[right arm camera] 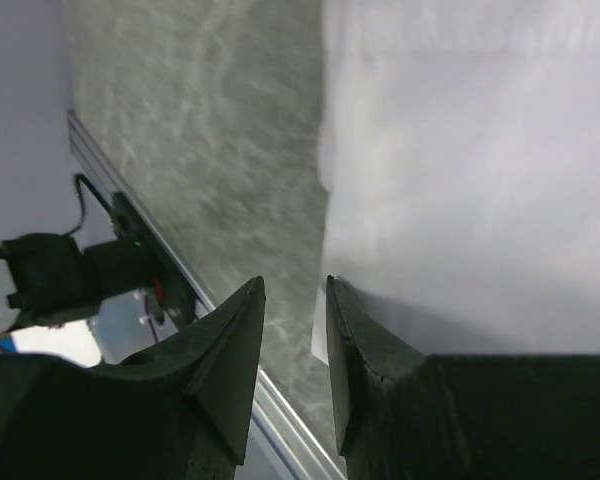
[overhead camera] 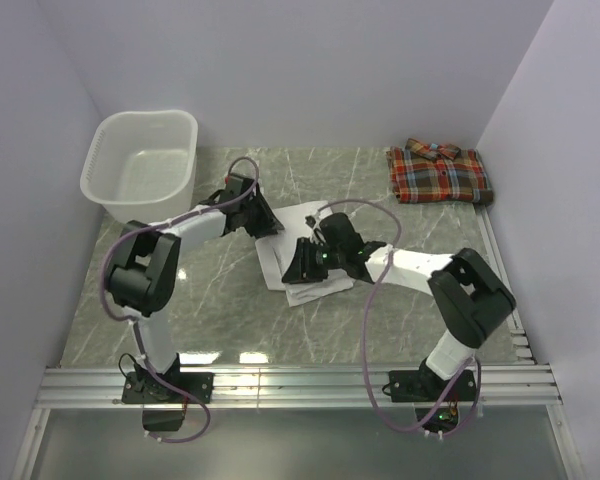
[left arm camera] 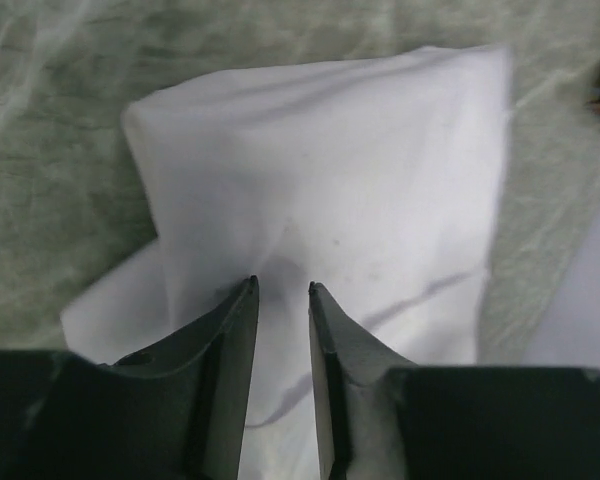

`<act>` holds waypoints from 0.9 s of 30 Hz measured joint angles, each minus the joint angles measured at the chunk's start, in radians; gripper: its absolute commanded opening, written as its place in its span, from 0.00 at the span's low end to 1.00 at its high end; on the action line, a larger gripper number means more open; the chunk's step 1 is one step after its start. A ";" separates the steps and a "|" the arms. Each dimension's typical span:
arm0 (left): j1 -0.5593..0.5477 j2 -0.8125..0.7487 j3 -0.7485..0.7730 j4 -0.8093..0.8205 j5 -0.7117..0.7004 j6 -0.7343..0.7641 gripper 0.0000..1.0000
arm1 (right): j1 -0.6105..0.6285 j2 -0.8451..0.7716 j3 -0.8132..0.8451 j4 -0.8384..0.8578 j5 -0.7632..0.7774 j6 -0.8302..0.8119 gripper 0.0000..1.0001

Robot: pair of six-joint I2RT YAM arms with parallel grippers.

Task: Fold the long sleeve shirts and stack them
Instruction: Fold the shirt

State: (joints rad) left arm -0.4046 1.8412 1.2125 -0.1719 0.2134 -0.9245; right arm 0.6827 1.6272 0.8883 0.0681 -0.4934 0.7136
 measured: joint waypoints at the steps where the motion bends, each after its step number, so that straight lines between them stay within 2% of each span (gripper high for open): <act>1: 0.000 0.031 0.001 0.002 -0.001 0.003 0.31 | 0.000 0.033 -0.013 0.009 -0.023 0.002 0.39; 6: 0.002 0.150 0.048 0.001 0.010 0.004 0.30 | 0.000 0.131 -0.057 0.026 -0.105 0.004 0.39; 12: 0.002 0.184 0.108 0.003 -0.008 0.021 0.34 | 0.000 0.128 -0.066 0.012 -0.139 -0.013 0.40; 15: 0.002 0.181 0.126 -0.018 -0.022 0.041 0.42 | -0.003 0.072 -0.050 -0.045 -0.128 -0.042 0.40; 16: 0.002 0.175 0.127 -0.024 -0.027 0.048 0.48 | -0.007 0.041 -0.042 -0.067 -0.122 -0.052 0.40; 19: -0.003 0.126 0.127 -0.063 -0.037 0.074 0.61 | -0.051 -0.079 -0.026 -0.109 -0.115 -0.076 0.40; 21: -0.010 0.063 0.125 -0.090 -0.049 0.088 0.65 | -0.111 -0.155 -0.014 -0.124 -0.116 -0.090 0.41; 27: -0.091 -0.196 0.055 -0.106 -0.080 0.111 0.64 | -0.311 -0.215 0.008 -0.134 -0.142 -0.113 0.40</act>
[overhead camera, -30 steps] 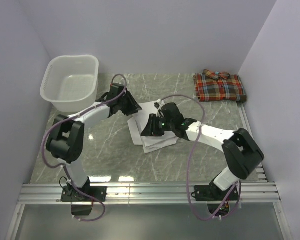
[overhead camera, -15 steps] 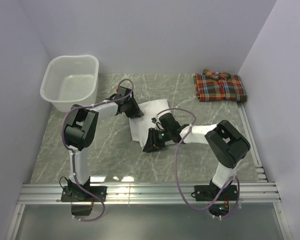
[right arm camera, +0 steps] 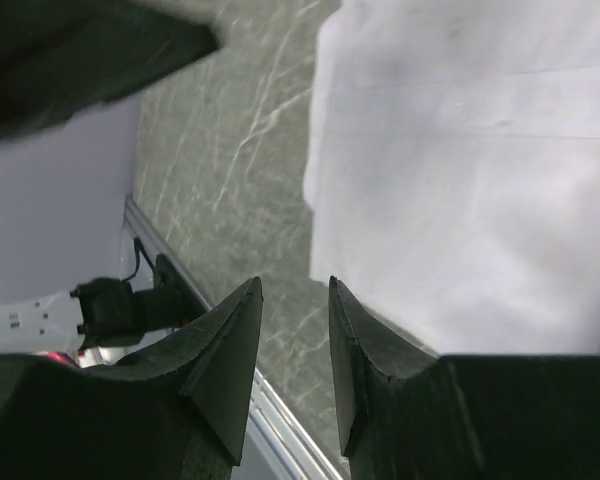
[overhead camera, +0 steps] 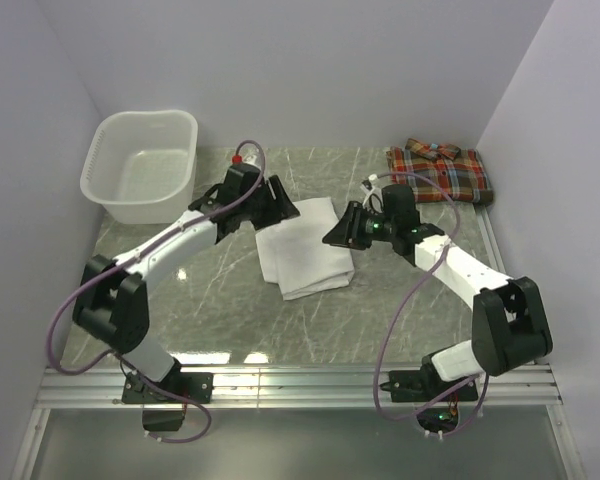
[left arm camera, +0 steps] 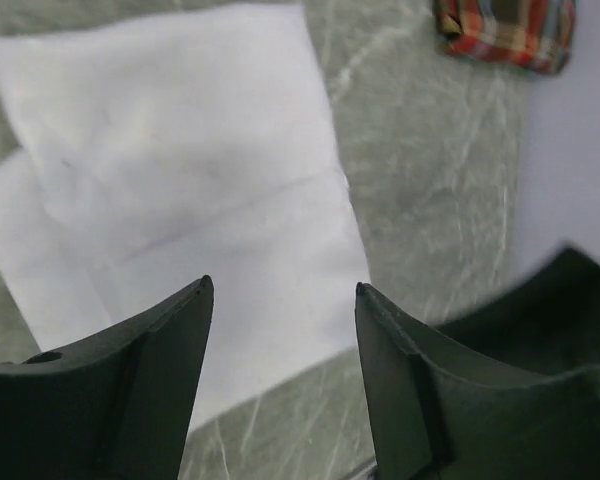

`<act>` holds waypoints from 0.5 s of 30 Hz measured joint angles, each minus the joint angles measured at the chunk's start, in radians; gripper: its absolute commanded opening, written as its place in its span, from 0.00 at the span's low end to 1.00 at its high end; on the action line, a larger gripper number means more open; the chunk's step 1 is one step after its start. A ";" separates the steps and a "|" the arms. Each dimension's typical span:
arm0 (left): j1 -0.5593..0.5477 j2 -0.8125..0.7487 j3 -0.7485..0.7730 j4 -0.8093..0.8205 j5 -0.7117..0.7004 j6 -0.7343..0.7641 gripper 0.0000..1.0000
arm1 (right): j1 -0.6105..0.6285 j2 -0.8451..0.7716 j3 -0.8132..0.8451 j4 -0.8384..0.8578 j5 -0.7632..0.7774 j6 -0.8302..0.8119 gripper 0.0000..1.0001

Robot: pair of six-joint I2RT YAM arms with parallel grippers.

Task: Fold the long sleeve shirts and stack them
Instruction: Fold the shirt

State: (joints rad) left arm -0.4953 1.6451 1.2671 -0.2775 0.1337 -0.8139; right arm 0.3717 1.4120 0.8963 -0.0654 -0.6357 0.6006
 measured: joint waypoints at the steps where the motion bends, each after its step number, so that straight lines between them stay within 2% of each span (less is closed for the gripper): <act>1: -0.019 -0.035 -0.019 0.003 0.000 0.003 0.63 | -0.023 0.008 -0.001 0.000 -0.011 0.002 0.41; 5: -0.100 -0.084 -0.090 0.002 0.005 0.009 0.59 | -0.070 0.063 -0.005 0.033 -0.051 0.016 0.40; 10: -0.190 -0.002 -0.187 0.003 0.045 0.012 0.52 | -0.080 0.174 -0.062 0.132 -0.092 0.051 0.40; 15: -0.206 0.043 -0.297 -0.007 0.069 0.008 0.46 | -0.103 0.277 -0.193 0.222 -0.116 0.082 0.39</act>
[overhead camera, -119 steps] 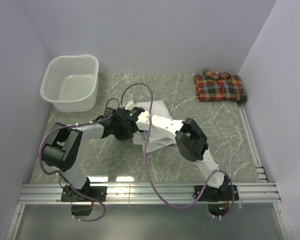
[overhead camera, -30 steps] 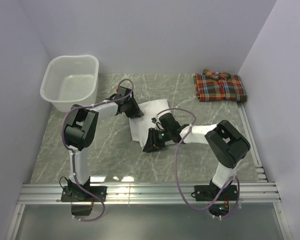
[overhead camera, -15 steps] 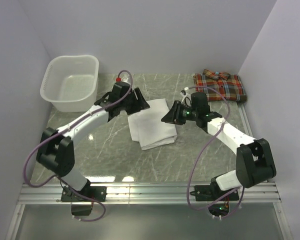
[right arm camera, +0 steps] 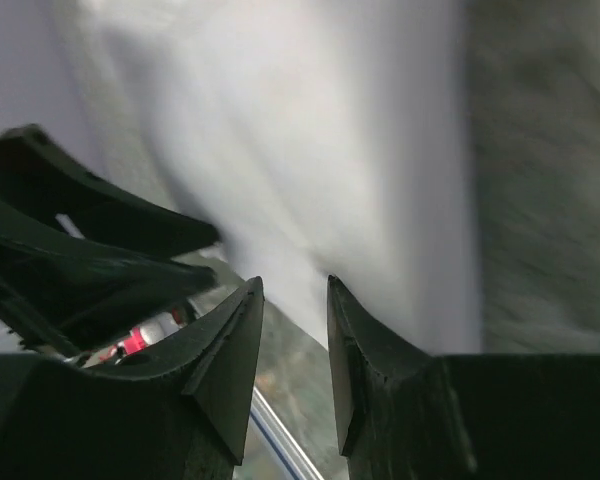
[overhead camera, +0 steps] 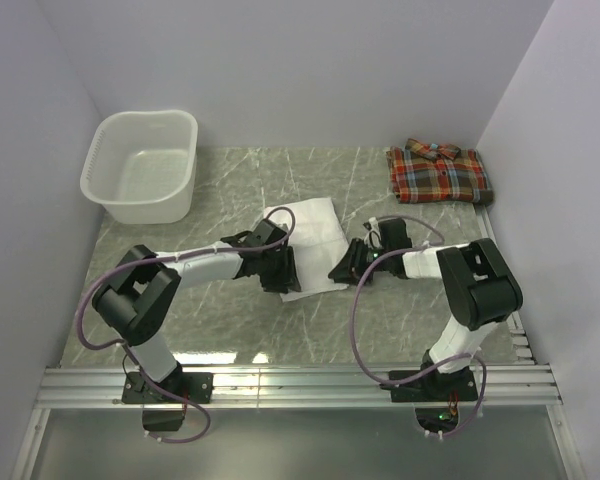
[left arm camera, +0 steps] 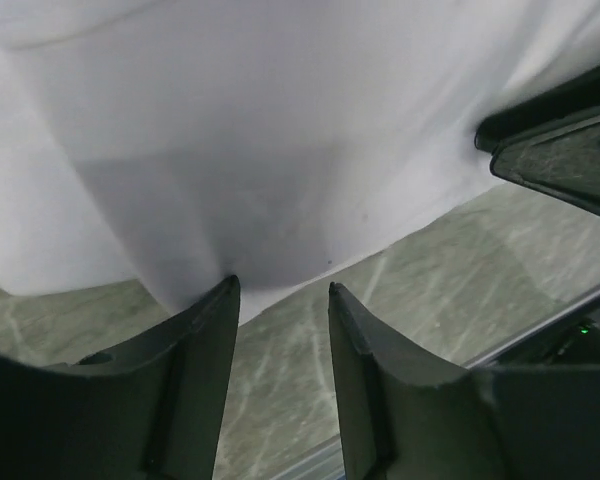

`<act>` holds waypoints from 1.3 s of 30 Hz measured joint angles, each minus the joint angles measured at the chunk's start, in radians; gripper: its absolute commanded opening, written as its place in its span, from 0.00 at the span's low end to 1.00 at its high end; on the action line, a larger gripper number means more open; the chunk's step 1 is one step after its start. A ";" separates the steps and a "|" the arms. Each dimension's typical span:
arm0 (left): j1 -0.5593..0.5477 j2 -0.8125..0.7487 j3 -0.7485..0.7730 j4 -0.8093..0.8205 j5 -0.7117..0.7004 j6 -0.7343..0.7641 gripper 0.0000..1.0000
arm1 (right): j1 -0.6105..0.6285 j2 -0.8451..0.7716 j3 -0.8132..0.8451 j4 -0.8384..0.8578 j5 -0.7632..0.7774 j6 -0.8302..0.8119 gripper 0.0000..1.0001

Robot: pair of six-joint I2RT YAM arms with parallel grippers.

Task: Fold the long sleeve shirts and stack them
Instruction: Fold the shirt

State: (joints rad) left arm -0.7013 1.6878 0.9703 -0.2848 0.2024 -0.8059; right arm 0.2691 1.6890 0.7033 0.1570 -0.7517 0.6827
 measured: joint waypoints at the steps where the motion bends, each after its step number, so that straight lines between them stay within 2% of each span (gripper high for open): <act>1: 0.001 0.000 -0.013 -0.001 -0.001 0.000 0.45 | -0.005 0.017 -0.025 0.008 -0.002 0.003 0.39; 10: 0.029 -0.010 -0.067 0.029 0.018 -0.009 0.41 | -0.027 0.028 -0.123 0.139 -0.061 0.045 0.39; 17: 0.046 -0.093 -0.072 -0.051 -0.010 0.007 0.58 | -0.028 -0.139 -0.122 -0.008 -0.010 -0.001 0.40; 22: 0.066 -0.127 0.047 -0.097 -0.037 0.010 0.66 | -0.028 -0.208 0.006 -0.031 0.000 0.016 0.47; 26: 0.128 -0.096 0.151 -0.038 -0.037 0.003 0.66 | -0.027 -0.127 0.121 0.077 0.003 0.082 0.50; 30: 0.201 0.034 0.246 0.044 -0.035 -0.013 0.62 | -0.027 0.031 0.184 0.203 0.019 0.159 0.50; 35: 0.252 0.206 0.271 0.101 -0.040 -0.032 0.60 | -0.028 0.233 0.202 0.303 0.050 0.239 0.50; 39: 0.283 0.273 0.281 0.122 -0.018 -0.057 0.59 | -0.040 0.300 0.188 0.354 0.056 0.271 0.49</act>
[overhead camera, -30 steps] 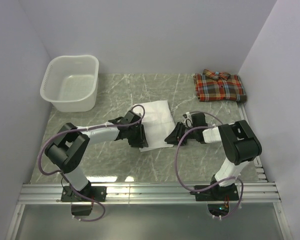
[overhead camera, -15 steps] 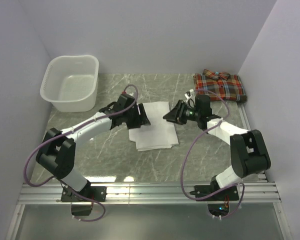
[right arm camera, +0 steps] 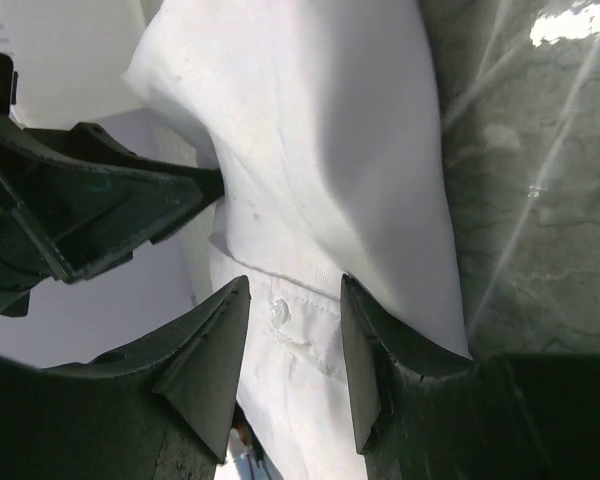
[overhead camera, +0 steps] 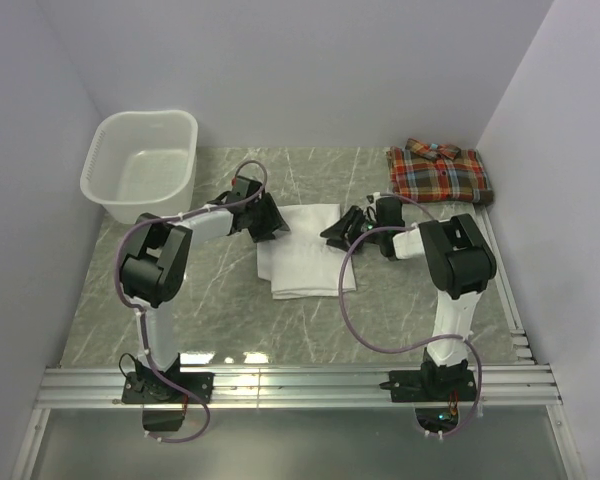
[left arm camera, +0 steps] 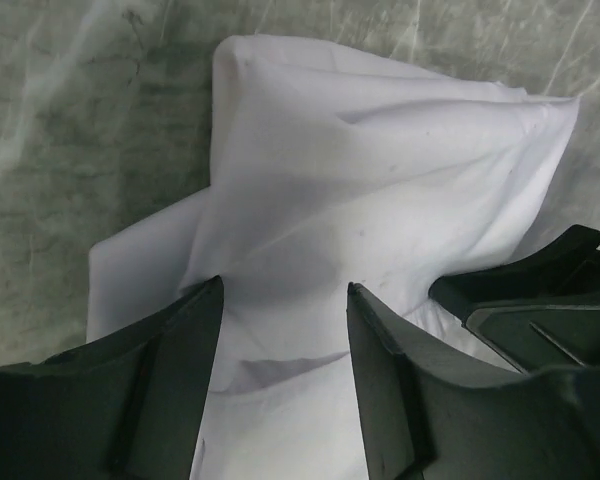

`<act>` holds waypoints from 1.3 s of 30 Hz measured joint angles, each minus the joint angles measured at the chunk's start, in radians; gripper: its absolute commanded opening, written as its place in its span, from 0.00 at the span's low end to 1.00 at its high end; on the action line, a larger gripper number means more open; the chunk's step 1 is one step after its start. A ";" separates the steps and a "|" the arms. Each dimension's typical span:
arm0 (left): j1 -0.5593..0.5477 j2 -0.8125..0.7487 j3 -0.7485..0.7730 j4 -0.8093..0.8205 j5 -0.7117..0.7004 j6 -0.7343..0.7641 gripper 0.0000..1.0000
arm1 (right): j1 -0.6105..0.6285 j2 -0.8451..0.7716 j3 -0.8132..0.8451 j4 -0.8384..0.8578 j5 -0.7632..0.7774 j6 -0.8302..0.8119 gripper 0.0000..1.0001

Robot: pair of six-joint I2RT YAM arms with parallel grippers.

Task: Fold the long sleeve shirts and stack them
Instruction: Fold the shirt

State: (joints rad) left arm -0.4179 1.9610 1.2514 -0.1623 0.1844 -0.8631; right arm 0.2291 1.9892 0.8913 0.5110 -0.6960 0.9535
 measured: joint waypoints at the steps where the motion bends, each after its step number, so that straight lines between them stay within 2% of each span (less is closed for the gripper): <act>1: 0.006 0.000 0.000 0.010 0.002 0.000 0.58 | -0.005 -0.003 -0.008 0.015 0.002 0.000 0.49; 5: 0.016 0.000 -0.006 0.014 0.001 0.002 0.60 | -0.030 -0.025 -0.034 0.032 0.005 -0.009 0.49; 9: 0.016 -0.024 0.002 -0.024 -0.016 0.013 0.61 | -0.041 -0.094 -0.024 -0.048 0.026 -0.047 0.49; 15: 0.021 -0.031 0.171 -0.092 -0.025 0.039 0.59 | -0.043 -0.106 0.151 -0.082 0.021 -0.046 0.49; 21: 0.022 0.058 0.356 -0.060 -0.026 0.039 0.57 | -0.043 0.048 0.334 -0.017 0.008 0.024 0.49; 27: 0.033 0.226 0.378 -0.056 -0.033 0.037 0.56 | -0.043 0.209 0.359 -0.031 0.011 0.064 0.48; 34: 0.062 0.278 0.412 -0.048 -0.050 0.039 0.56 | -0.048 0.229 0.330 -0.023 0.040 0.076 0.48; 39: 0.089 0.284 0.418 -0.052 -0.077 0.052 0.62 | -0.070 0.202 0.310 -0.044 0.062 0.054 0.48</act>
State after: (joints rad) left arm -0.3286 2.2452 1.6691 -0.2146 0.1078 -0.8108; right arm 0.1589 2.1914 1.2015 0.4667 -0.6342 1.0073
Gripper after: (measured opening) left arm 0.591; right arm 0.484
